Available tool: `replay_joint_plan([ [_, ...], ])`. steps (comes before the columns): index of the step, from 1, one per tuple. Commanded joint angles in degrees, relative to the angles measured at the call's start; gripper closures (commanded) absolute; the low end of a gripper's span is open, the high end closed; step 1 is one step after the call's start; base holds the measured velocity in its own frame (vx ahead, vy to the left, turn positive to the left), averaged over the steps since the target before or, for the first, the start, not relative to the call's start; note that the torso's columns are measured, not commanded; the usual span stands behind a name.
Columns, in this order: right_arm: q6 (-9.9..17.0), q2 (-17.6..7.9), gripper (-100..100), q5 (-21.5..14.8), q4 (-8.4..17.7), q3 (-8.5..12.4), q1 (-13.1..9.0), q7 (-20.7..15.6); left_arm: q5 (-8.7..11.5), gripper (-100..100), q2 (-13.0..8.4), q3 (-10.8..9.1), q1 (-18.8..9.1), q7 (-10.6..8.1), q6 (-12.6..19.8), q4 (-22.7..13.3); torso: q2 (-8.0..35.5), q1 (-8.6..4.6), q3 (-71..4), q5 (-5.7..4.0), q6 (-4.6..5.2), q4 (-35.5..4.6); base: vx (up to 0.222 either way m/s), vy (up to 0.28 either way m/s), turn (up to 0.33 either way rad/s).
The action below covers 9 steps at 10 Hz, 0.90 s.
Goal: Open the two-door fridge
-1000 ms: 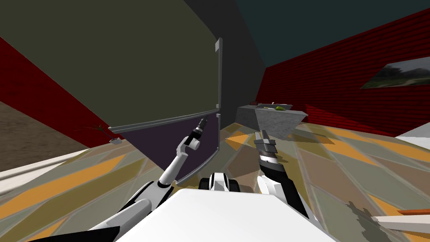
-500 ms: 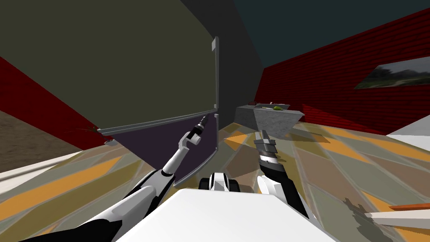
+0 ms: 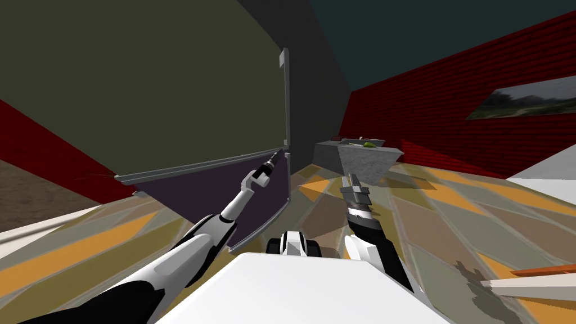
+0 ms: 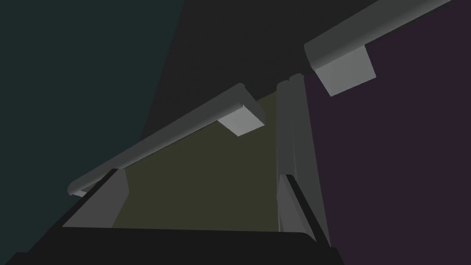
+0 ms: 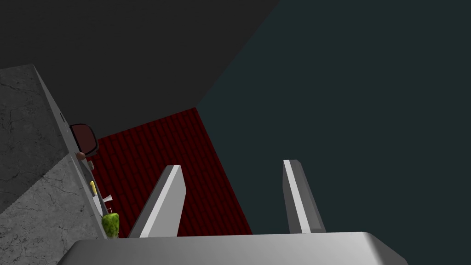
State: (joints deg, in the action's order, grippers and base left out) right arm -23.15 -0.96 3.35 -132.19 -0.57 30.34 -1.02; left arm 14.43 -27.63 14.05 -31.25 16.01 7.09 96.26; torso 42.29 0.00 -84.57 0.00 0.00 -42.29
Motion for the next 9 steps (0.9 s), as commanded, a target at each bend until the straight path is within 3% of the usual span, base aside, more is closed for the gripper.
replay_joint_plan([
  [1, 0.0, 0.0, 0, 0.0, 0.0, 0.0, 0.0, 0.0, 1.21, -100, -1.58, 1.0, -4.24, 0.91, 3.45, -2.89, 0.0, 0.01, 0.0, 0.0, 0.0, 0.0, 0.022, -0.047, -0.037],
  [9, 0.0, 0.0, 0, 0.0, 0.0, 0.0, 0.0, 0.0, 4.47, -100, -6.14, 3.54, -15.97, 2.9, 11.11, -10.66, 0.0, 0.0, 0.0, -0.01, 0.0, 0.0, 0.019, -0.04, -0.027],
])
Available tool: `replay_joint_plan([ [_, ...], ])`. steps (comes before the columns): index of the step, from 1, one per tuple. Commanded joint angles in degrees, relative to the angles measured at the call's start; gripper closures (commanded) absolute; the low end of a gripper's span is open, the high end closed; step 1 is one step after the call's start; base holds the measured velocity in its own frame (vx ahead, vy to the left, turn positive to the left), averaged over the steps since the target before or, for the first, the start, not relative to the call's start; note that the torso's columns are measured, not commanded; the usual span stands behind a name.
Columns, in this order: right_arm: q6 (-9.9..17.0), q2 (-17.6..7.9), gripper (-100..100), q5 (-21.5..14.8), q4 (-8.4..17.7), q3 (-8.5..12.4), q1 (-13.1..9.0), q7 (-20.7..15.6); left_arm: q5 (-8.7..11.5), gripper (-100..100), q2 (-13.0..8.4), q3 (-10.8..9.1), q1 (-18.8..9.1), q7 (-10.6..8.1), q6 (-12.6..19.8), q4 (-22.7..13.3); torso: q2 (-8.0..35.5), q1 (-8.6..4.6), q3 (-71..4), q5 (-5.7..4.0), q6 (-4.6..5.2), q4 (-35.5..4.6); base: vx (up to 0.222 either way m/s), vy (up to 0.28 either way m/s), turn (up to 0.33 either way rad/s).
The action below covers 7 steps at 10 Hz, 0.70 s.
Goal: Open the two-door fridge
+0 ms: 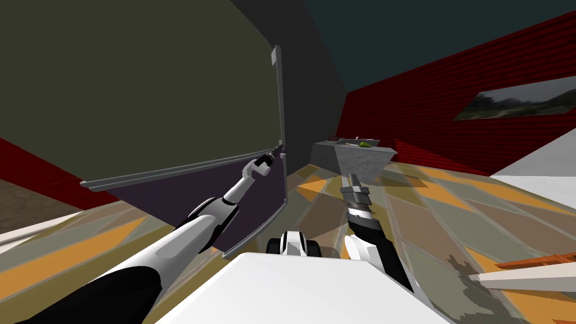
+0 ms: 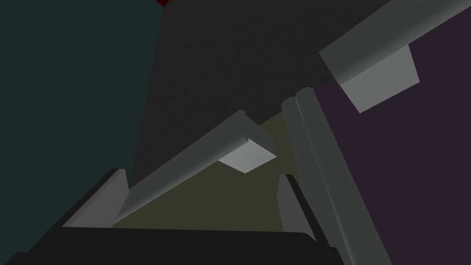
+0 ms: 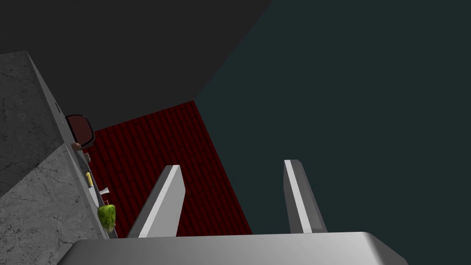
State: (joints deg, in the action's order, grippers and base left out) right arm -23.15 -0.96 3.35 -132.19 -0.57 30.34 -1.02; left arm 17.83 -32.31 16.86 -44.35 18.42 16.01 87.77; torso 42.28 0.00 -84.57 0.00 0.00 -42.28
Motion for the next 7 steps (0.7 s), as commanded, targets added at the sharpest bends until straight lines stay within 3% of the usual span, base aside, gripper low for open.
replay_joint_plan([
  [1, 0.0, 0.0, 0, 0.0, 0.0, 0.0, 0.0, 0.0, 1.06, -100, -1.46, 0.73, -3.52, 0.49, 2.18, -2.17, -0.02, 0.0, -0.01, 0.01, 0.0, 0.0, 0.016, -0.029, -0.018],
  [3, 0.0, 0.0, 0, 0.0, 0.0, 0.0, 0.0, 0.0, 2.5, -100, -3.58, 1.85, -7.56, 1.37, 5.56, -5.58, 0.02, 0.0, 0.01, 0.01, 0.01, -0.01, 0.019, -0.042, -0.038],
  [7, 0.0, 0.0, 0, 0.0, 0.0, 0.0, 0.0, 0.0, 3.77, -100, -5.62, 2.84, -12.98, 2.15, 8.52, -8.51, 0.0, 0.05, 0.01, 0.02, 0.0, 0.0, 0.017, -0.036, -0.019],
])
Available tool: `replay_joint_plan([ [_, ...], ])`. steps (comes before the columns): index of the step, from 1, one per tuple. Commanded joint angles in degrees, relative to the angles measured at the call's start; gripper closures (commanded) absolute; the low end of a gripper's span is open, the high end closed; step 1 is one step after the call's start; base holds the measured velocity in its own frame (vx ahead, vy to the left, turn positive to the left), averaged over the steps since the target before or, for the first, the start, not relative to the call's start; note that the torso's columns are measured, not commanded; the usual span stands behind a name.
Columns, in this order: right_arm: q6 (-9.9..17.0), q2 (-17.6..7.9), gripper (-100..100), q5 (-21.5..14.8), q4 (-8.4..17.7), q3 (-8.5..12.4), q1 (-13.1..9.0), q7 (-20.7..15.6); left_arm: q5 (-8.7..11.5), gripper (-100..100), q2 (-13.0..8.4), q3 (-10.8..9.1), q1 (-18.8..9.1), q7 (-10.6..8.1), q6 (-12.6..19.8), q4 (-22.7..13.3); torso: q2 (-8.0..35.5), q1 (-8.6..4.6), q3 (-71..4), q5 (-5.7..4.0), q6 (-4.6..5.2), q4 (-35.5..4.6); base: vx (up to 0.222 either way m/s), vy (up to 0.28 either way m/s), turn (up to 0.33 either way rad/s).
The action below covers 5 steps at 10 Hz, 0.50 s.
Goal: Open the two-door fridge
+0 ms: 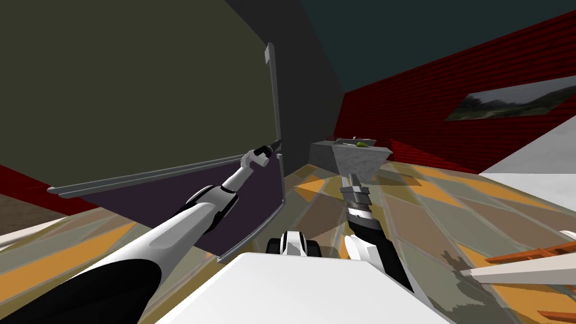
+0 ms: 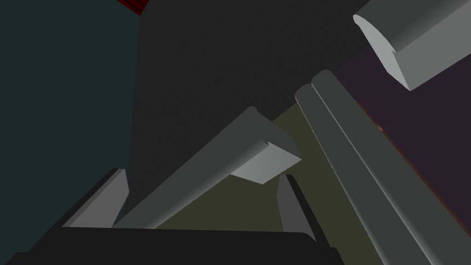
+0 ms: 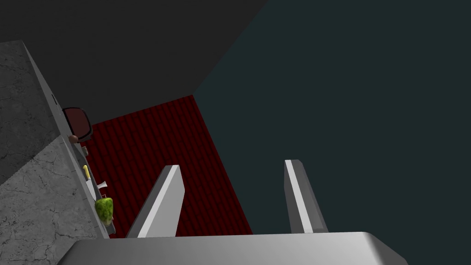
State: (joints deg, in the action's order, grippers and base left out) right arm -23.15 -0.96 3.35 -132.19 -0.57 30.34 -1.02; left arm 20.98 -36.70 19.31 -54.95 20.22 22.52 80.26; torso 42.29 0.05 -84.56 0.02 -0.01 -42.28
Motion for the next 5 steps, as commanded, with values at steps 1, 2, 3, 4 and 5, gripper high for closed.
replay_joint_plan([
  [1, 0.0, 0.0, 0, 0.0, 0.0, 0.0, 0.0, 0.0, 1.17, -100, -2.2, 0.82, -4.33, 0.7, 3.3, -2.26, -0.02, -0.02, -0.01, -0.01, 0.01, 0.0, 0.03, -0.037, -0.037],
  [2, 0.0, 0.0, 0, 0.0, 0.0, 0.0, 0.0, 0.0, 1.67, -100, -3.12, 1.21, -6.02, 1.01, 4.46, -3.39, -0.03, -0.06, -0.02, -0.02, 0.01, 0.01, 0.024, -0.05, -0.034],
  [3, 0.0, 0.0, 0, 0.0, 0.0, 0.0, 0.0, 0.0, 2.11, -100, -3.97, 1.56, -7.59, 1.28, 5.48, -4.35, -0.01, -0.11, -0.01, -0.03, 0.01, 0.0, 0.017, -0.042, -0.038],
  [4, 0.0, 0.0, 0, 0.0, 0.0, 0.0, 0.0, 0.0, 2.48, -100, -4.73, 1.85, -8.88, 1.52, 6.33, -5.15, 0.02, -0.06, 0.01, -0.02, 0.01, 0.0, 0.015, -0.037, -0.024],
  [5, 0.0, 0.0, 0, 0.0, 0.0, 0.0, 0.0, 0.0, 2.79, -100, -5.38, 2.09, -9.93, 1.71, 7.03, -5.78, 0.03, -0.03, 0.02, -0.01, 0.0, -0.01, 0.015, -0.034, -0.015],
])
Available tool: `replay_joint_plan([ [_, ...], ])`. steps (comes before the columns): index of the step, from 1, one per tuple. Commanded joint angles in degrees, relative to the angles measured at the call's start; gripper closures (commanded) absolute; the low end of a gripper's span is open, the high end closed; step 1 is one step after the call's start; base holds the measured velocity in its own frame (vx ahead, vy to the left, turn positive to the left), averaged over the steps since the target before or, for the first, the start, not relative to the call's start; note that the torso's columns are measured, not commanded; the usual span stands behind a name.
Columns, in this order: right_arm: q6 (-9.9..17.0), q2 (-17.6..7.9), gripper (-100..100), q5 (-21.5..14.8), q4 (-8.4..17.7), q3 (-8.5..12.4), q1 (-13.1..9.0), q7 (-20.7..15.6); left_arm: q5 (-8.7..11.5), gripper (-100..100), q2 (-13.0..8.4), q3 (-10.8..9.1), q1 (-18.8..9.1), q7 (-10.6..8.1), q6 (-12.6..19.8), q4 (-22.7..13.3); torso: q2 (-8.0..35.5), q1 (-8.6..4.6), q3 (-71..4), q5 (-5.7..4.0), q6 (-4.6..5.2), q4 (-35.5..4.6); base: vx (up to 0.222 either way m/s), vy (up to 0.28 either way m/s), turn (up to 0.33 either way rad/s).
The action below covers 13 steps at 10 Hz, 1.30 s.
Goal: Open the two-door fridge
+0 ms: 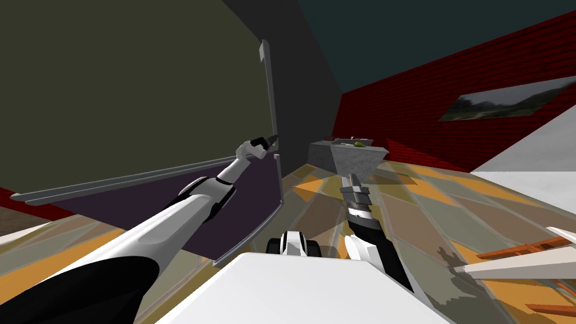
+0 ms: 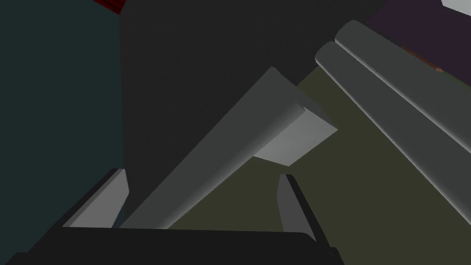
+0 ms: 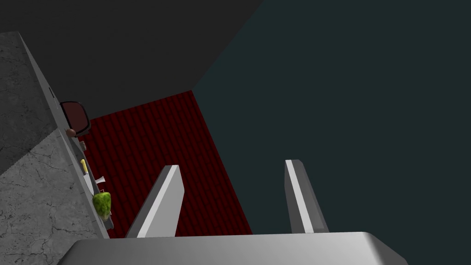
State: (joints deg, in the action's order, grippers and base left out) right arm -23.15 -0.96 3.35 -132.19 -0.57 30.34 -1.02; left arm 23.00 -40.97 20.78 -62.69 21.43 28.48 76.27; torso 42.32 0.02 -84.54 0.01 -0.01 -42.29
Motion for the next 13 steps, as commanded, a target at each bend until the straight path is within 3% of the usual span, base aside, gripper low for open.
replay_joint_plan([
  [1, 0.0, 0.0, 0, 0.0, 0.0, 0.0, 0.0, 0.0, 1.0, -100, -1.61, 0.8, -2.98, 0.64, 1.59, -2.25, -0.02, 0.01, -0.02, 0.0, 0.01, 0.01, 0.017, -0.024, -0.017],
  [3, 0.0, 0.0, 0, 0.0, 0.0, 0.0, 0.0, 0.0, 0.3, -100, -0.92, 0.59, -2.35, 0.41, 1.29, -1.92, -0.02, 0.05, -0.02, 0.02, 0.0, 0.02, 0.004, -0.005, -0.001],
  [4, 0.0, 0.0, 0, 0.0, 0.0, 0.0, 0.0, 0.0, 0.3, 100, -0.92, 0.59, -2.34, 0.42, 1.27, -1.92, -0.01, 0.04, -0.01, 0.01, 0.0, 0.01, 0.0, 0.0, 0.0],
  [5, 0.0, 0.0, 0, 0.0, 0.0, 0.0, 0.0, 0.0, 2.05, 100, -0.2, 1.93, -2.8, 0.35, 1.45, 0.52, -0.02, 0.01, -0.01, 0.0, 0.0, 0.0, -0.166, 0.034, -0.079],
  [6, 0.0, -0.01, 0, 0.0, 0.0, 0.0, -0.03, 0.0, 2.05, 100, -0.2, 1.93, -2.8, 0.35, 1.45, 0.52, 0.43, 0.03, 0.24, 0.0, 0.05, -0.11, -0.229, 0.046, -0.052],
  [11, 0.01, -0.01, 0, 0.0, 0.01, 0.0, -0.04, 0.0, 6.43, 100, 1.59, 5.27, -3.96, 0.2, 1.91, 6.64, -0.01, -0.09, -0.02, -0.02, 0.01, 0.01, -0.26, 0.073, -0.053],
  [13, 0.01, 0.0, 0, 0.0, 0.01, 0.0, -0.02, 0.0, 7.31, 100, 1.95, 5.94, -4.19, 0.17, 2.0, 7.86, -0.39, -0.14, -0.23, -0.04, -0.01, 0.11, -0.15, 0.021, -0.024],
])
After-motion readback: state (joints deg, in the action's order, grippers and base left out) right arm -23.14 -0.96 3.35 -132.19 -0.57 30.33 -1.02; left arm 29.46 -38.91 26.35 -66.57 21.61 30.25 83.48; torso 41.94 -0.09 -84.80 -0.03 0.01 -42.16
